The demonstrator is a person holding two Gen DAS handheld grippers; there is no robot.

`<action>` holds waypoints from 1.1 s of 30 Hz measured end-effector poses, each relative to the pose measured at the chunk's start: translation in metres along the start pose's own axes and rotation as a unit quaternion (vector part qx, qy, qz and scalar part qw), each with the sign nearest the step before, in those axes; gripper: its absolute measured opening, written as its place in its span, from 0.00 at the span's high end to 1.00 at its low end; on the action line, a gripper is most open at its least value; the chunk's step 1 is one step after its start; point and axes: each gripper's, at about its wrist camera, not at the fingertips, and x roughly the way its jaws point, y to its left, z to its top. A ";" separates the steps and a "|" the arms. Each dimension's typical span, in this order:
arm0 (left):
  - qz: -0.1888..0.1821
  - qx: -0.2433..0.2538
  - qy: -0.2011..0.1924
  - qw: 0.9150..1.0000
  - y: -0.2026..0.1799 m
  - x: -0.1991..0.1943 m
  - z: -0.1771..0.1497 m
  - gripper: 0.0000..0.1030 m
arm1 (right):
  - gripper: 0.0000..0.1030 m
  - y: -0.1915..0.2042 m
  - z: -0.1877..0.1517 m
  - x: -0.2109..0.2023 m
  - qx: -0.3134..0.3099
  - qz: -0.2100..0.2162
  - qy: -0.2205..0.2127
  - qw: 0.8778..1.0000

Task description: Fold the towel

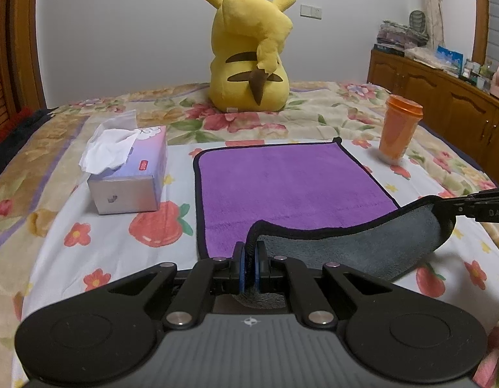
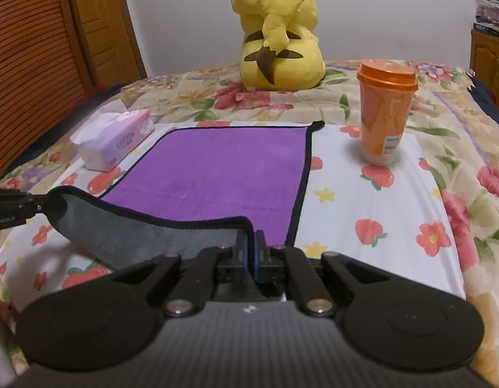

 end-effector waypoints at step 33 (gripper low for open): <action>-0.022 -0.016 -0.037 0.999 0.006 0.006 0.028 0.92 | 0.96 0.001 0.019 -0.004 -0.023 0.010 -0.045 0.999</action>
